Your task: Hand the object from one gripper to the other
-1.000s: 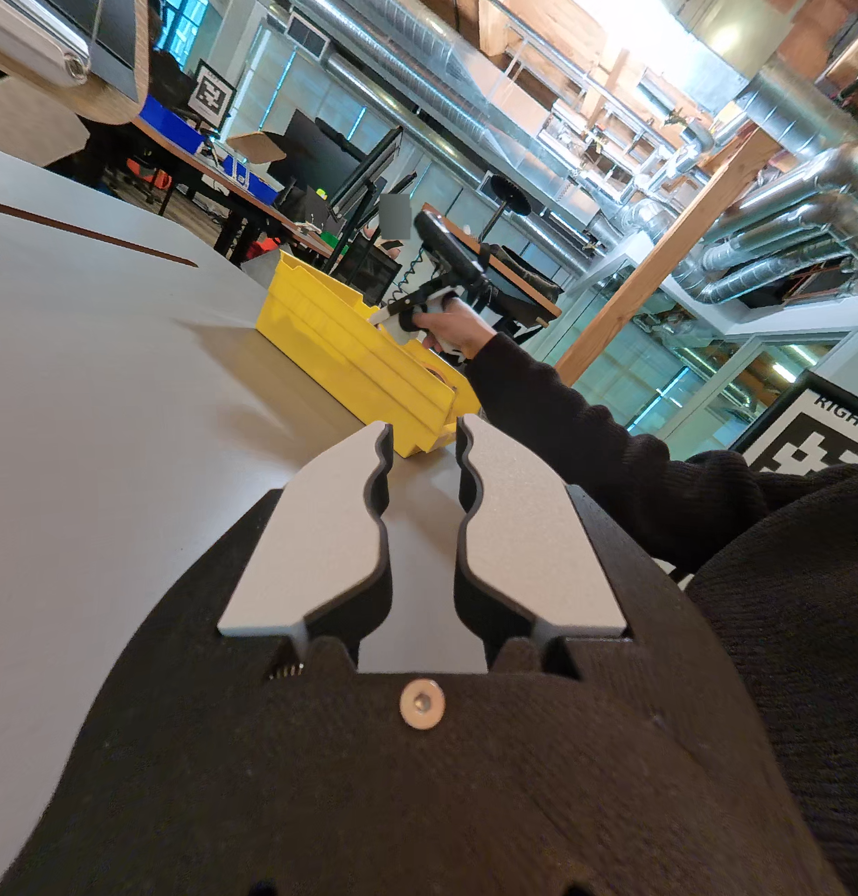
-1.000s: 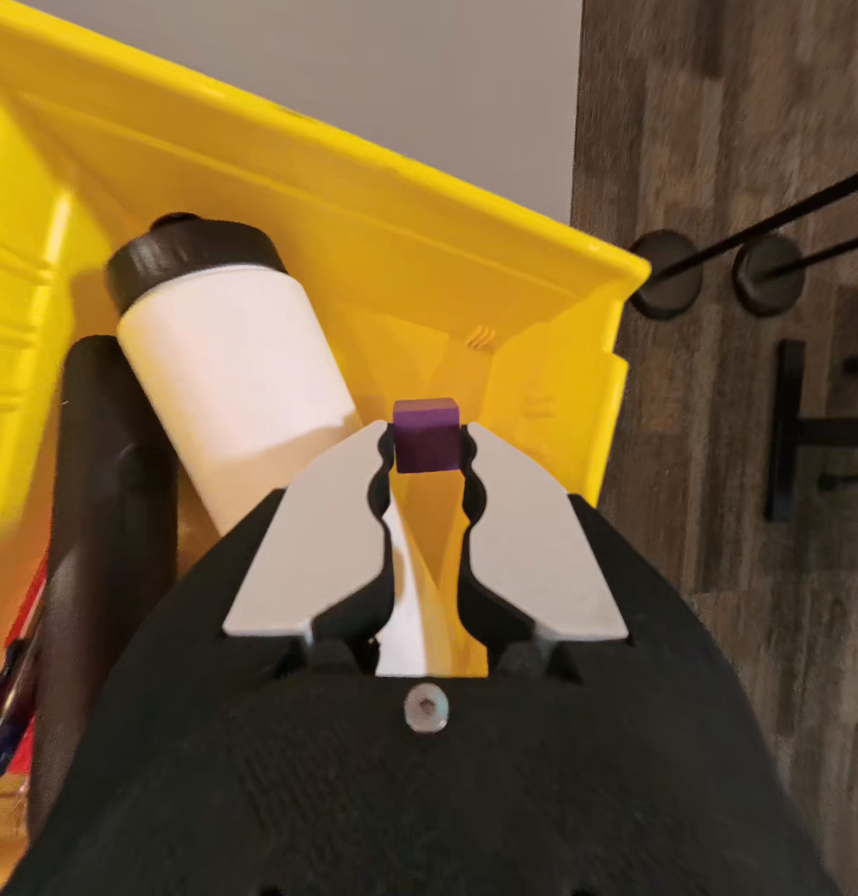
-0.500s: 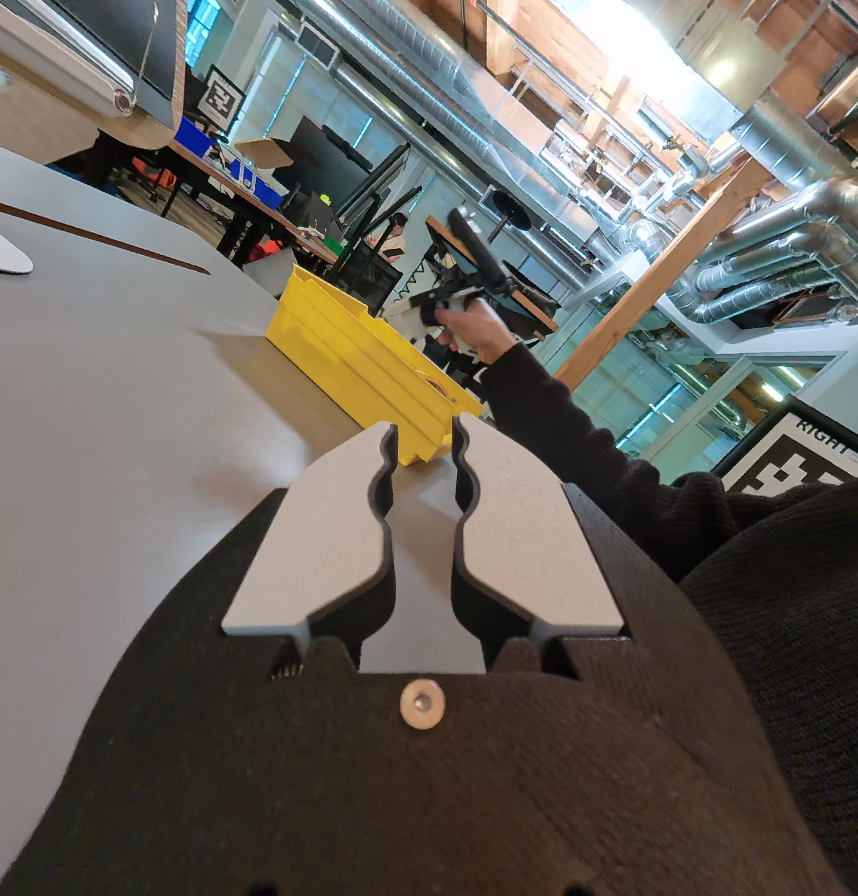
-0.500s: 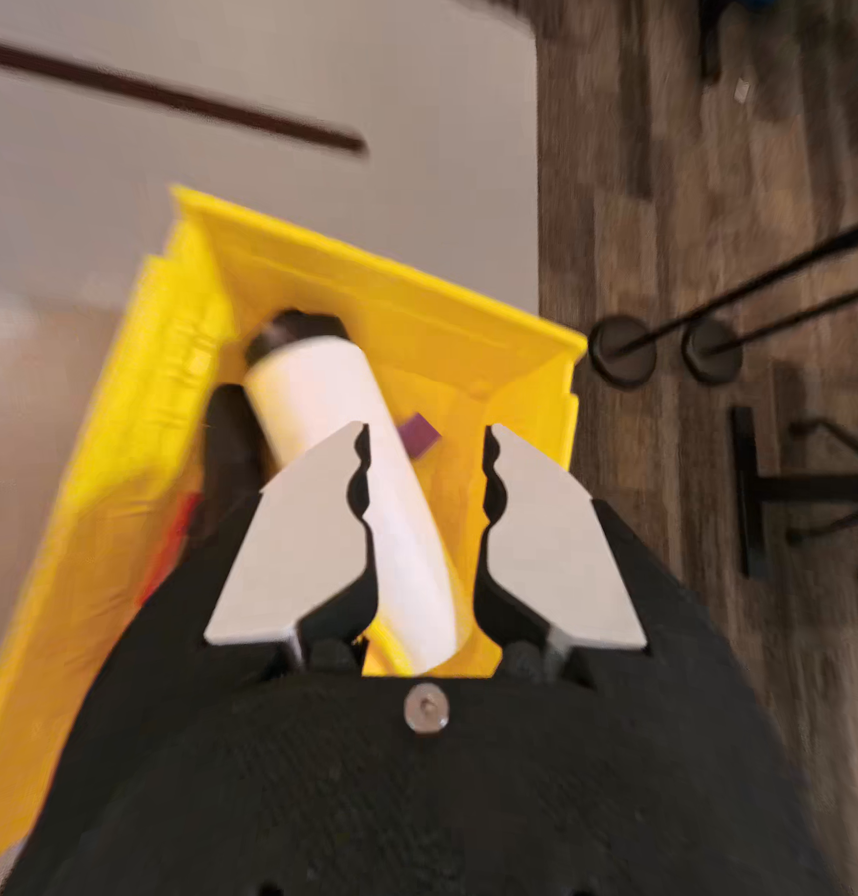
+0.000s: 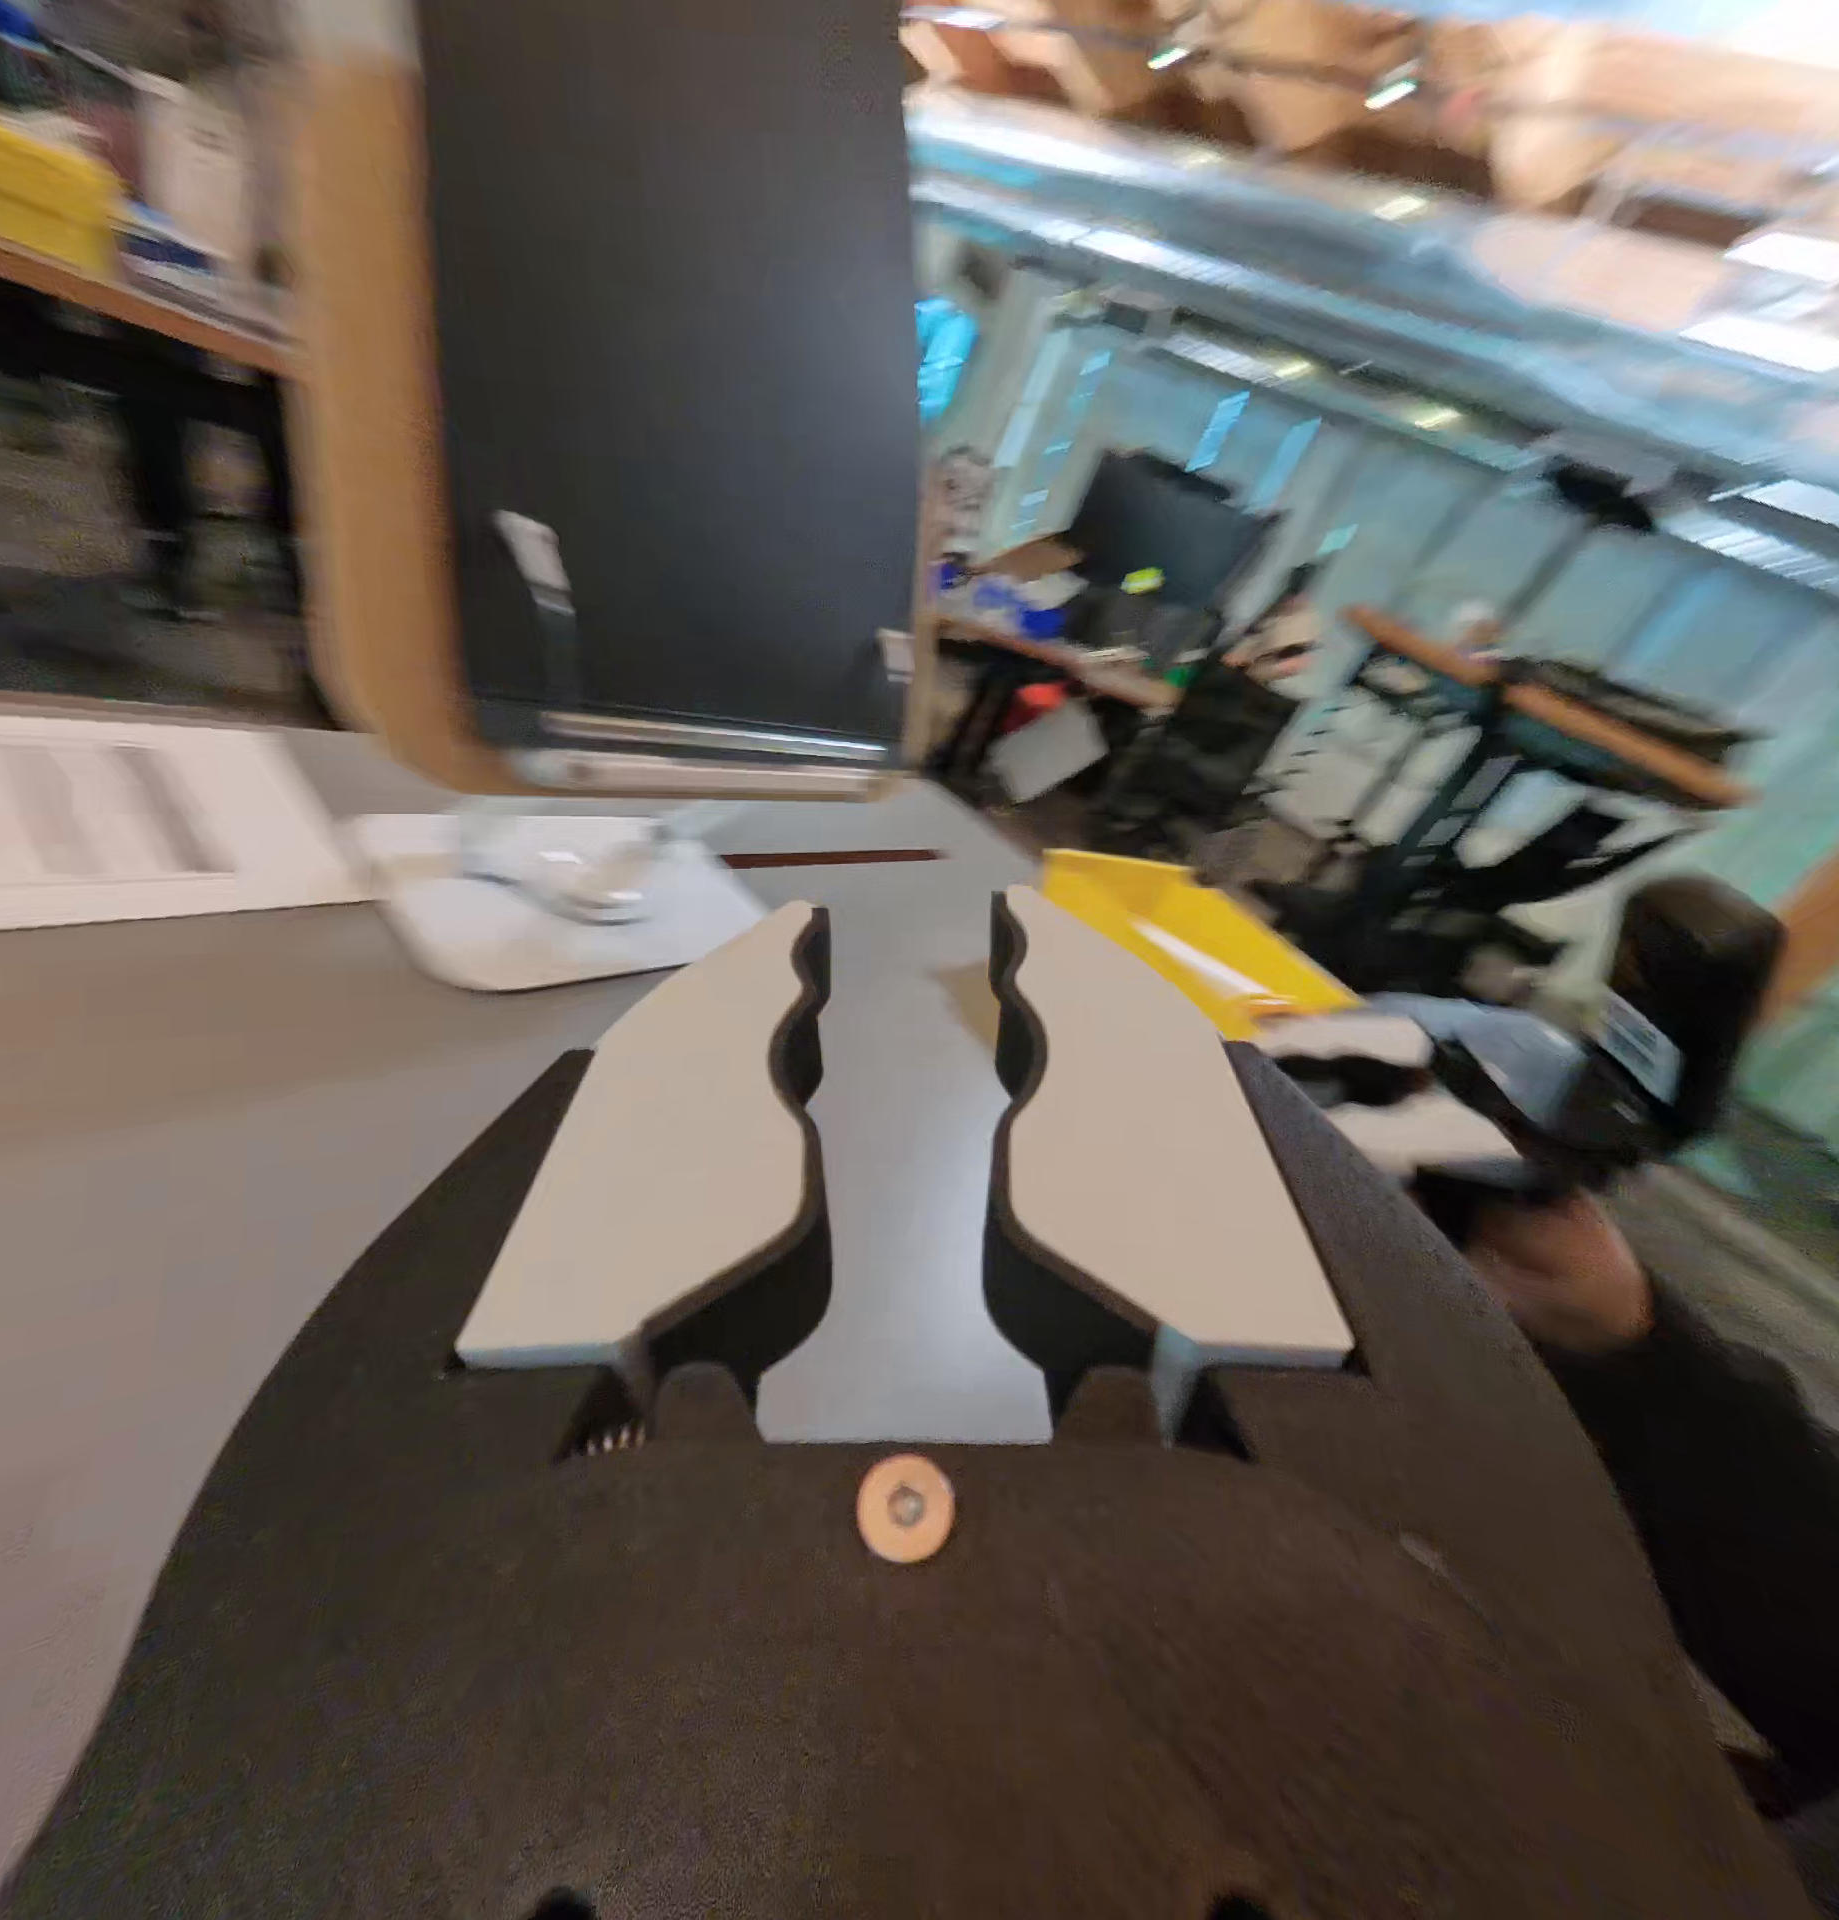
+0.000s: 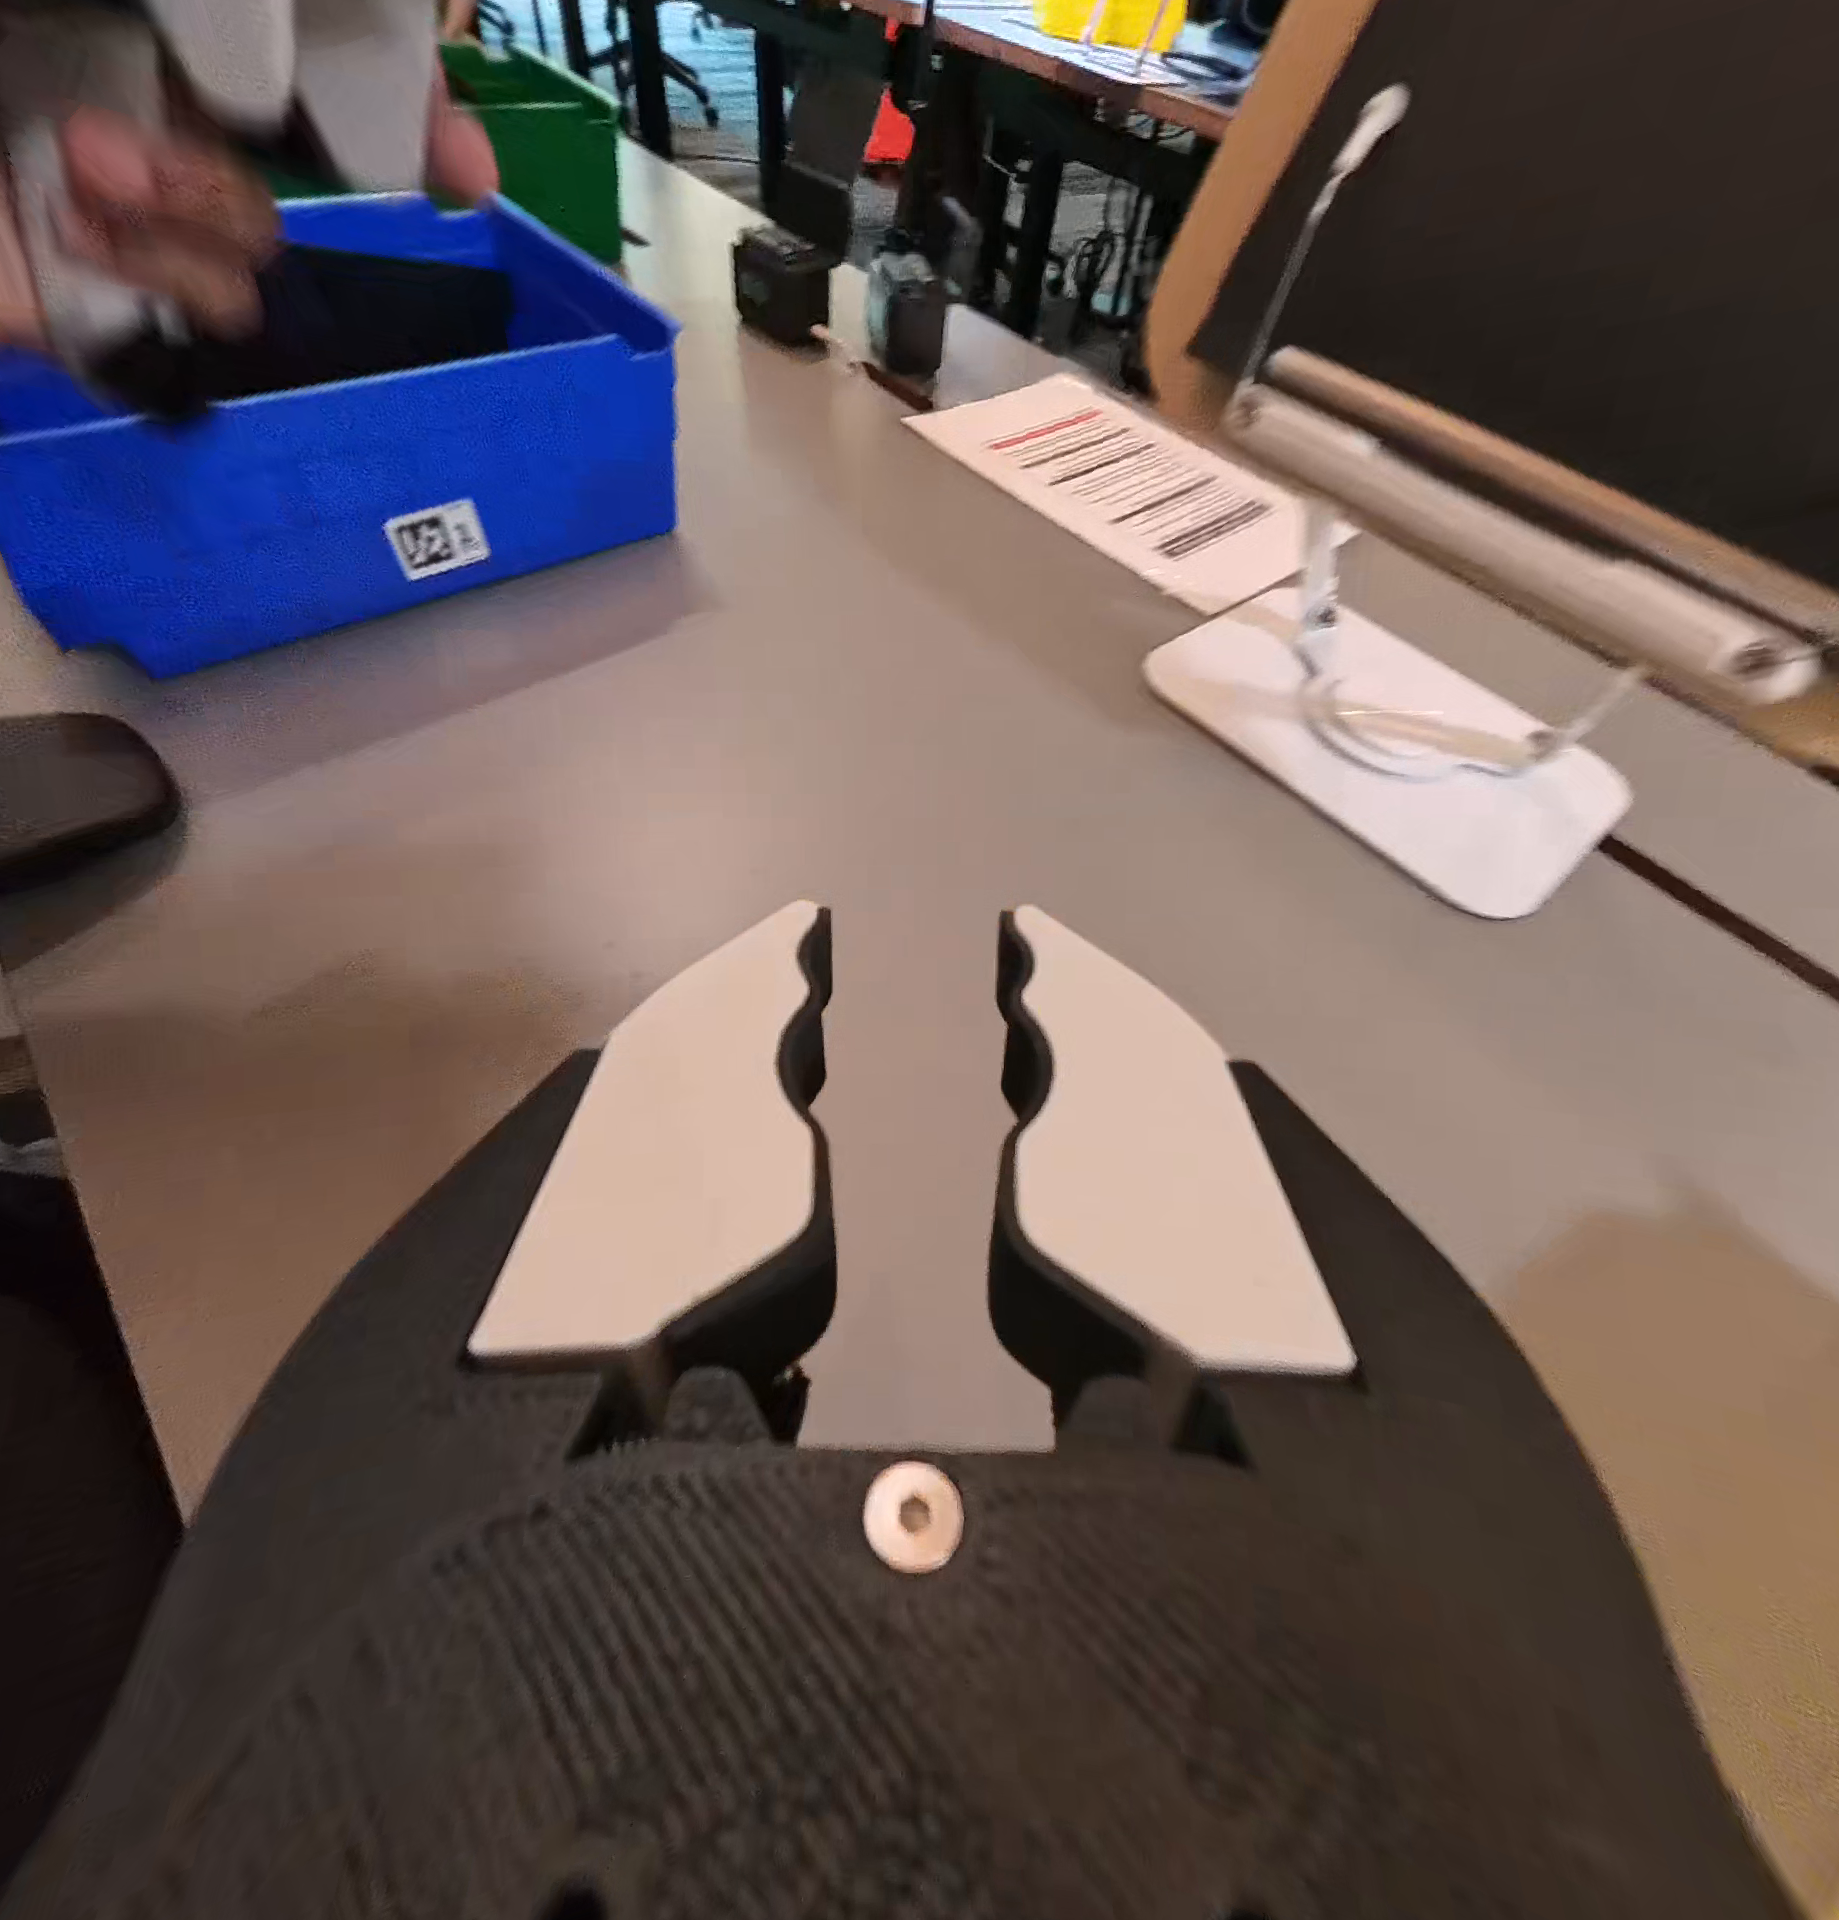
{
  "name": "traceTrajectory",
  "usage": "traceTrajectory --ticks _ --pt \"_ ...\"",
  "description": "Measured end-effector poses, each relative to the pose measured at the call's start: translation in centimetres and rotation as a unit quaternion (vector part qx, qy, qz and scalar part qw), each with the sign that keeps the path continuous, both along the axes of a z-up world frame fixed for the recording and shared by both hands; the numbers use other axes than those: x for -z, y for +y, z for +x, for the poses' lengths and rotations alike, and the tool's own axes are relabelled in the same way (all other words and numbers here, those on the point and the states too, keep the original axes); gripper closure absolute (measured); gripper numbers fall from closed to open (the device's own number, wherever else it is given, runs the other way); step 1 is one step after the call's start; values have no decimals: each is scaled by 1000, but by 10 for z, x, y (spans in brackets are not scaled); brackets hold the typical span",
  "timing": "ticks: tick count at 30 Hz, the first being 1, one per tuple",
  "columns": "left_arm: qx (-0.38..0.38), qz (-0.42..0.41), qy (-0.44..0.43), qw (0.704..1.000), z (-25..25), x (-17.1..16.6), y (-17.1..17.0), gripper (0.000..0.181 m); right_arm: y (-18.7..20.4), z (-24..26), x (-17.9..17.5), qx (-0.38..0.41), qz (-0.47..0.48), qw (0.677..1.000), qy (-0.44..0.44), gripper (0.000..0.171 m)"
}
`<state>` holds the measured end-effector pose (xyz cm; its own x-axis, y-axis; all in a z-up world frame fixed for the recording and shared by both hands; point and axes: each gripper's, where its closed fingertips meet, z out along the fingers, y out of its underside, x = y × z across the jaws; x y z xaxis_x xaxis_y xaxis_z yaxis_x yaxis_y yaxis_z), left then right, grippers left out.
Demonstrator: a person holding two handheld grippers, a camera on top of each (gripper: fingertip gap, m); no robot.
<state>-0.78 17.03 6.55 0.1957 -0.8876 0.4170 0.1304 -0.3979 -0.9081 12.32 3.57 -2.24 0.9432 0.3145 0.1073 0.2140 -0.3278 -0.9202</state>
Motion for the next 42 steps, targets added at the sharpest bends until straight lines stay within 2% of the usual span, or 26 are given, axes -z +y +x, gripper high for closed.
traceTrajectory --ticks 2,4,6,9,13,17,21,26,30,34,39,42 --pt "-70 26 78 994 -47 -8 38 147 -3 -19 23 -16 -1 1000 12 142" --pt "-167 47 158 972 -106 0 78 149 -8 -29 44 -19 -6 999 30 145" --pt "-251 38 192 948 -163 15 109 155 -11 -33 61 -21 -16 998 48 149" --pt "-242 -53 237 939 -210 61 123 155 -6 -30 77 -28 -44 998 31 147" --pt "-281 -114 364 881 -259 129 139 155 -7 -30 92 -34 -73 996 24 146" --pt "-241 -169 440 848 -266 180 134 155 -8 -39 89 -44 -73 996 41 144" --pt "-197 -185 516 813 -265 208 119 164 -10 -39 91 -44 -77 996 28 144" --pt "-125 -183 511 831 -243 203 97 159 -11 -40 89 -46 -73 995 40 144" --pt "-71 -187 517 832 -235 197 76 163 -10 -39 90 -44 -76 995 40 144" --pt "-17 -181 559 809 -229 204 54 155 -10 -41 92 -46 -78 995 37 144" --pt "-23 -196 592 781 -231 223 58 146 -10 -41 92 -46 -77 995 34 144" --pt "-32 -195 591 782 -229 223 61 146 -9 -40 93 -44 -78 995 35 144"
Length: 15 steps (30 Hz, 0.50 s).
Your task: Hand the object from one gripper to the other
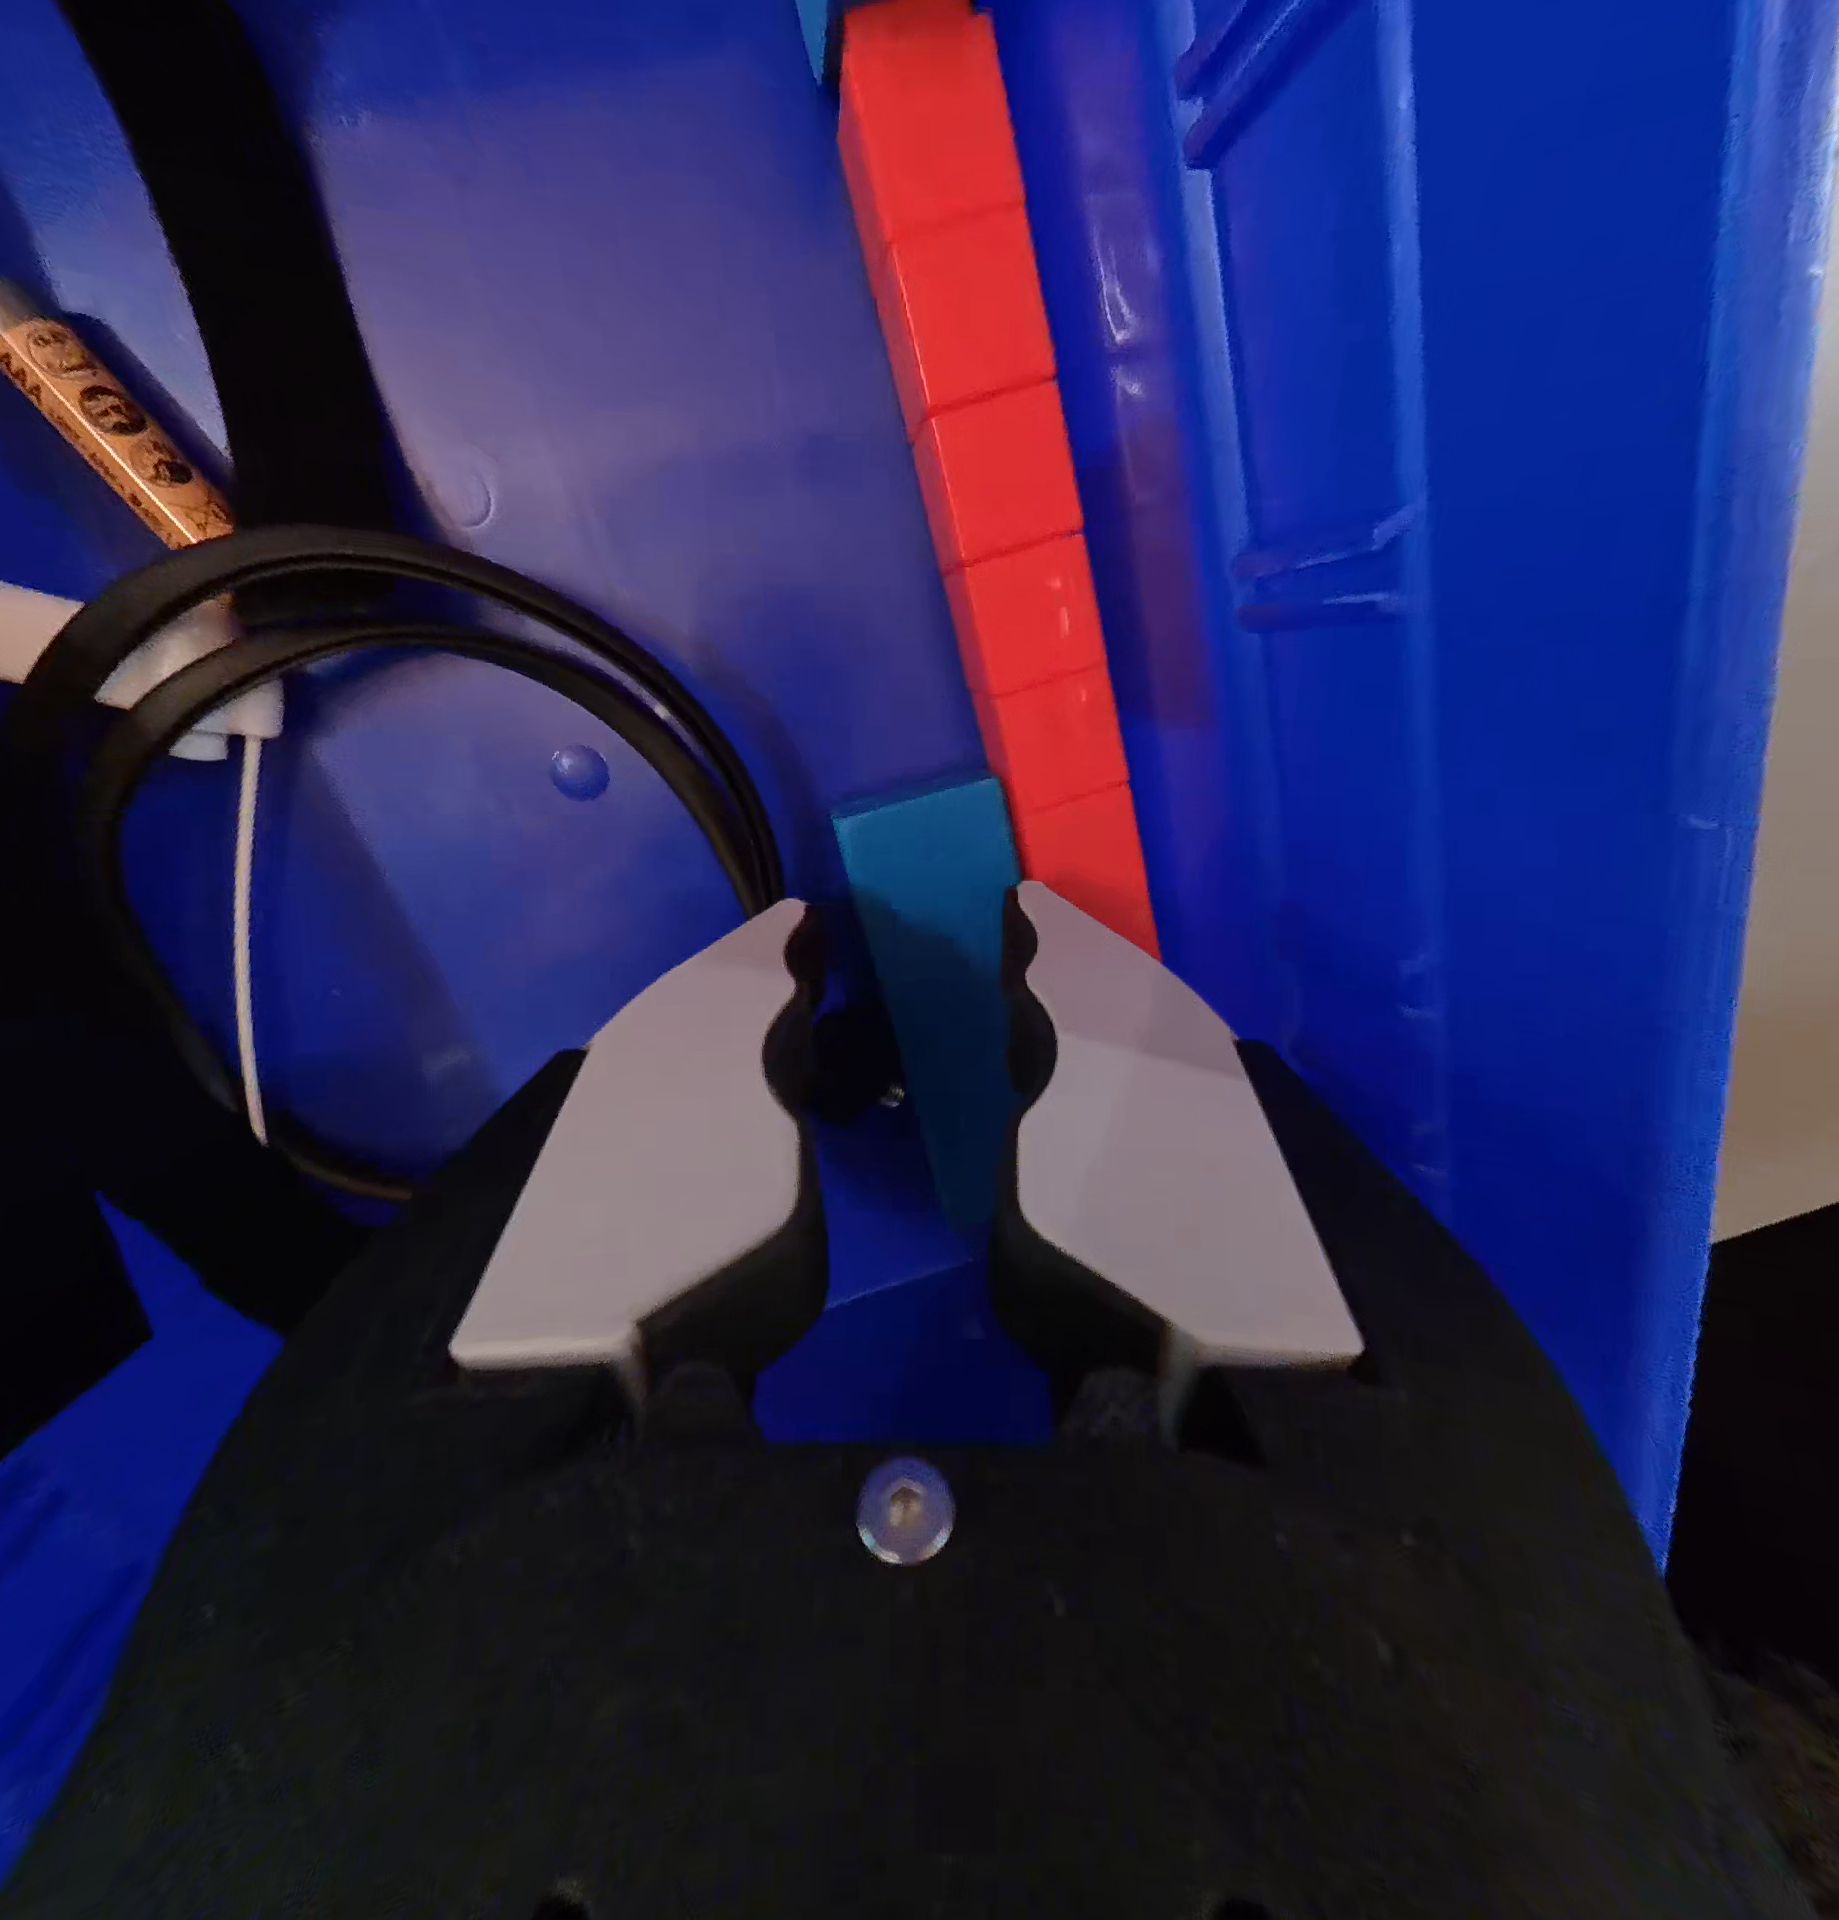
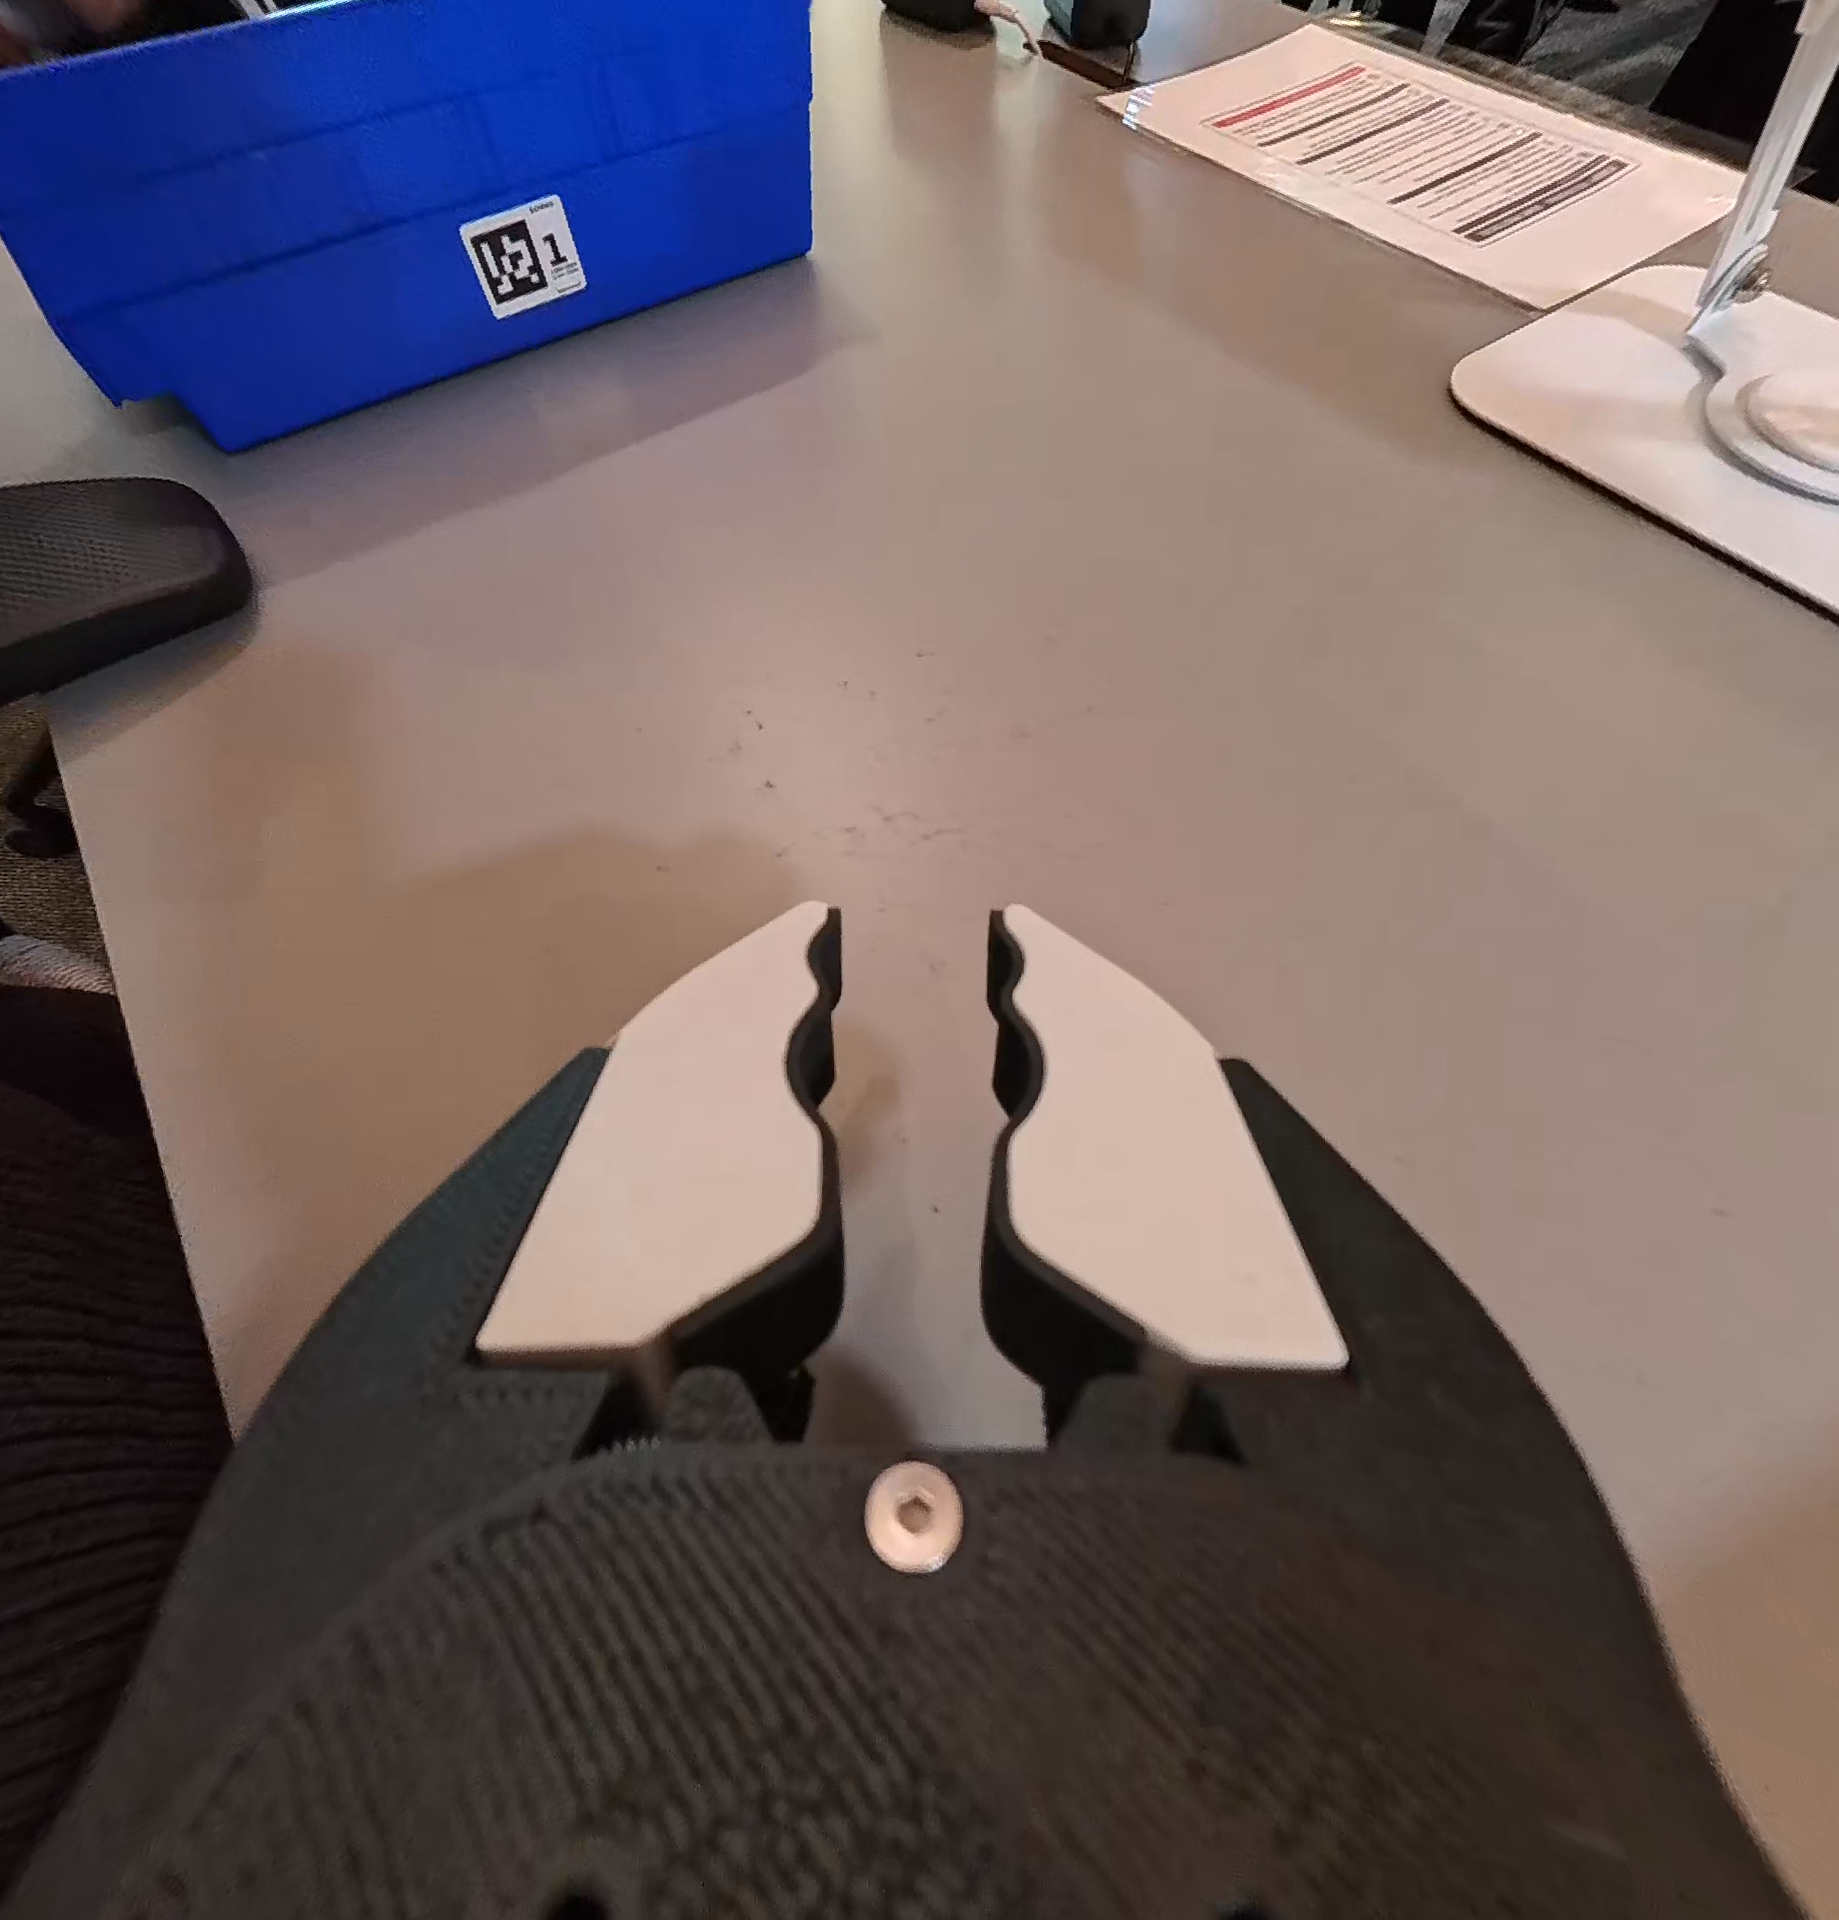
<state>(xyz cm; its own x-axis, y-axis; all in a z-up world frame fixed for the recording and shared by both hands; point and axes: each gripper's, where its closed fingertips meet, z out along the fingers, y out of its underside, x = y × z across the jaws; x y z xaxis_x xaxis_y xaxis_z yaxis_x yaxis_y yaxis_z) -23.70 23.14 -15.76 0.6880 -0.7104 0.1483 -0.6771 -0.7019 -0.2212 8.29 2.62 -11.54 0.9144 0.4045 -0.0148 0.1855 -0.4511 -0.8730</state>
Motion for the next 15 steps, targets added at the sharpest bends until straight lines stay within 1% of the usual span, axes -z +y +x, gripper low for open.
traceTrajectory --ticks 5,9,15 --pt "-12 13 1 1000 0 -1 7 152 0 0 1 1 0 1000 -8 144" --pt "-27 25 -7 999 -9 -1 14 153 1 -1 2 0 0 1000 -14 144" --pt "-45 23 -54 997 -8 0 20 153 1 -2 3 -1 1 1000 -19 145"
